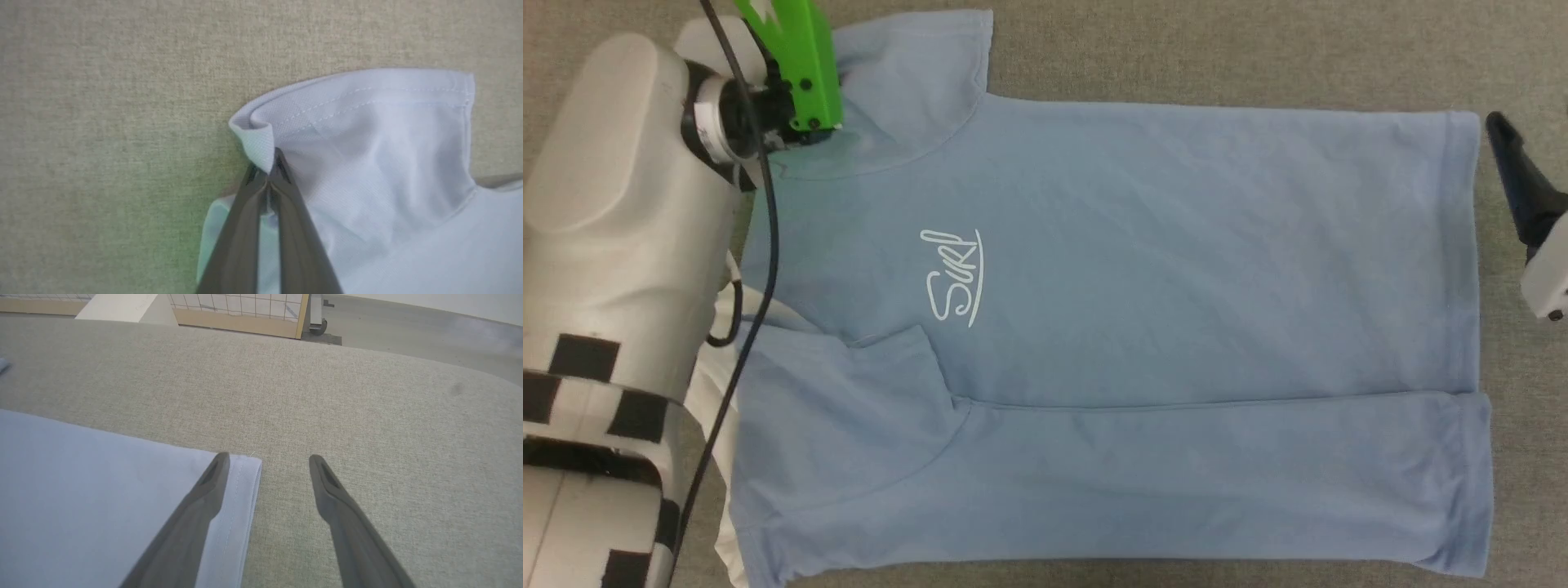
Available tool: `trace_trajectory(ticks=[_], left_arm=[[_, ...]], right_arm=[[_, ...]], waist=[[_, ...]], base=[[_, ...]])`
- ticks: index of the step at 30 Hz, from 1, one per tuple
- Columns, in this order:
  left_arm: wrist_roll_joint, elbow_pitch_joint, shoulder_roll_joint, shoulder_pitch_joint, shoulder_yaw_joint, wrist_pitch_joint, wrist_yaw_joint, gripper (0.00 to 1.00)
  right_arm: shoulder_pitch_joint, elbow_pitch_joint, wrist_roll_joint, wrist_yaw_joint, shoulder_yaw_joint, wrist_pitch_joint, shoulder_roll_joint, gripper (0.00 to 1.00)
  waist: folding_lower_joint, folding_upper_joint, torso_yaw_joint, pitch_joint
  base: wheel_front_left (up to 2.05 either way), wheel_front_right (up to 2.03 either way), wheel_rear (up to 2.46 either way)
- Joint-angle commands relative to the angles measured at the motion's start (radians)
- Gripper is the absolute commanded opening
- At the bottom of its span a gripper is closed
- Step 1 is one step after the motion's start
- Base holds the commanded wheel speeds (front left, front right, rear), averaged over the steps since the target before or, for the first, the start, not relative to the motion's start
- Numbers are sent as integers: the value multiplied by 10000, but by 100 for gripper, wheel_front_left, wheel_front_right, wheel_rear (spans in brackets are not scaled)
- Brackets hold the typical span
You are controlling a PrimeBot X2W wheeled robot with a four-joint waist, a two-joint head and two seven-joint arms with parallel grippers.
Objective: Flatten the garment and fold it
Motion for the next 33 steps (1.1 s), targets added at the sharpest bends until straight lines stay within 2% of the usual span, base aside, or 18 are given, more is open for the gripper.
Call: trace_trajectory(ticks=[1, 6, 8, 11, 17, 28, 29, 30, 31, 32, 33], left_arm=[[-83, 52, -149, 497, -94, 101, -72, 0], [-164, -558, -93, 566, -55, 118, -23, 0], [-164, -795, -76, 572, -72, 156, 9, 0], [-164, -1152, -63, 527, -98, 219, 51, 0], [-142, -1749, -51, 429, -147, 244, 96, 0], [-206, -2275, 204, 619, -83, 192, 157, 0], [-216, -2311, 233, 644, -72, 178, 158, 0], [-232, -2340, 251, 666, -58, 165, 156, 0], [-270, -2384, 263, 696, -22, 119, 145, 0], [-283, -2410, 282, 722, -11, 101, 139, 0], [-299, -2469, 307, 751, 13, 36, 113, 0]], right_arm=[[-285, -46, -43, -13, 103, 582, -73, 100], [-1134, 35, -278, -13, 930, 3841, -458, 100], [-1497, 155, -419, -13, 1337, 4846, -727, 100], [-2077, 420, -631, -13, 1757, 5774, -992, 100], [-2675, 1133, -956, -13, 2153, 6276, -1154, 100], [-2420, 1863, -571, -13, 2829, 5886, -1126, 100], [-2390, 1893, -483, -13, 2862, 5906, -1156, 61], [-2382, 1899, -419, -13, 2873, 5902, -1180, 26], [-2386, 1888, -346, -13, 2863, 5852, -1209, 6], [-2386, 1885, -295, -13, 2855, 5836, -1248, 0], [-2408, 1865, -262, -13, 2786, 5774, -1272, 0]], waist=[[0, 0, 81, -301], [0, 0, 88, -482], [0, 0, 126, -469], [0, 0, 229, -323], [0, 0, 431, 110], [0, 0, 484, 518], [0, 0, 479, 531], [0, 0, 471, 536], [0, 0, 462, 536], [0, 0, 455, 527], [0, 0, 444, 511]], base=[[0, 0, 0], [0, 0, 0], [0, 0, 0], [0, 0, 0], [0, 0, 0], [0, 0, 0], [0, 0, 0], [0, 0, 0], [0, 0, 0], [0, 0, 0], [0, 0, 0]])
